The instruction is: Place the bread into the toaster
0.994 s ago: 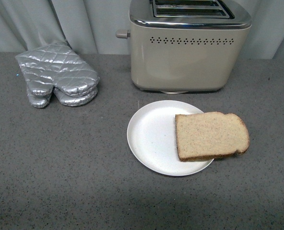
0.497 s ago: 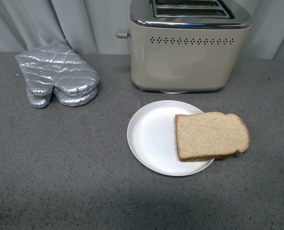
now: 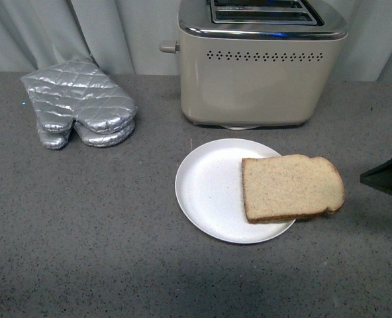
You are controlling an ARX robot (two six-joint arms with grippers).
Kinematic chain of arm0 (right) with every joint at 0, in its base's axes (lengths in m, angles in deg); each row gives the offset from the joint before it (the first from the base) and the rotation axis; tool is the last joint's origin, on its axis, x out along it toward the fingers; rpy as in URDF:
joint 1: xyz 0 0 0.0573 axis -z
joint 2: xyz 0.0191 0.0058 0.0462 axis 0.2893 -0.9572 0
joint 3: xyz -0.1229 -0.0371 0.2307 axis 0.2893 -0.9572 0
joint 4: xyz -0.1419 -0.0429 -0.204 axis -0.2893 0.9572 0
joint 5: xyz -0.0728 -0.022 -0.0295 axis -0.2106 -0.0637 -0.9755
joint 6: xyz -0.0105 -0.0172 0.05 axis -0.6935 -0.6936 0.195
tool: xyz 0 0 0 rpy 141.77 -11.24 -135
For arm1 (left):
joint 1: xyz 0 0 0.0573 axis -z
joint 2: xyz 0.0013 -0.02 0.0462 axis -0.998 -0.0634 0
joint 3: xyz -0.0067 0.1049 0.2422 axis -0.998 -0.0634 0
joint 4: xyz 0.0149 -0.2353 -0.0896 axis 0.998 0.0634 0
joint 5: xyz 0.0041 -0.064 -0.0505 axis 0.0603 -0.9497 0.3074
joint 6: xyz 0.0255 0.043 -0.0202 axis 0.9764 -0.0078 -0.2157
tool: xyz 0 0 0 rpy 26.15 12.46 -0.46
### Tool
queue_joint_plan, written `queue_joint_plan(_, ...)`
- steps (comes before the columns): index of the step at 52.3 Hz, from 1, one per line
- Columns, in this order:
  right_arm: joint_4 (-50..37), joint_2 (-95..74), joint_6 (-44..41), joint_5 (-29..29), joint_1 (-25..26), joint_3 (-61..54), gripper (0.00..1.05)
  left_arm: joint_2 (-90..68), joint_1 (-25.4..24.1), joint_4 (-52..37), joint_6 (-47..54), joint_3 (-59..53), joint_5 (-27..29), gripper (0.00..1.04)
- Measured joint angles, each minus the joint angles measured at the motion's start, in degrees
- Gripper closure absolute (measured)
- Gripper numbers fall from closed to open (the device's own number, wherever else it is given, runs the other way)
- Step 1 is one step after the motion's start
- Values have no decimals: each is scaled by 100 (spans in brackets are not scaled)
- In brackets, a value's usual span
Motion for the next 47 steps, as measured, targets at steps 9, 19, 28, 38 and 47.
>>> queue_joint_plan(9, -70, -490, 525, 251, -184, 223, 10, 0, 0, 0, 0, 0, 0, 7)
queue_joint_plan(19, -575, -890, 1252, 337, -540, 376, 10, 0, 0, 0, 0, 0, 0, 7)
queue_joint_plan(28, -470, -1268, 1578, 232, -824, 625, 14, 0, 0, 0, 0, 0, 0, 7)
queue_joint_plan(38, -485, -1370, 1880, 175, -852, 769, 41, 0, 0, 0, 0, 0, 0, 7)
queue_joint_plan(47, -83, -1368, 2028, 26, -859, 914, 73, 0, 0, 0, 0, 0, 0, 7)
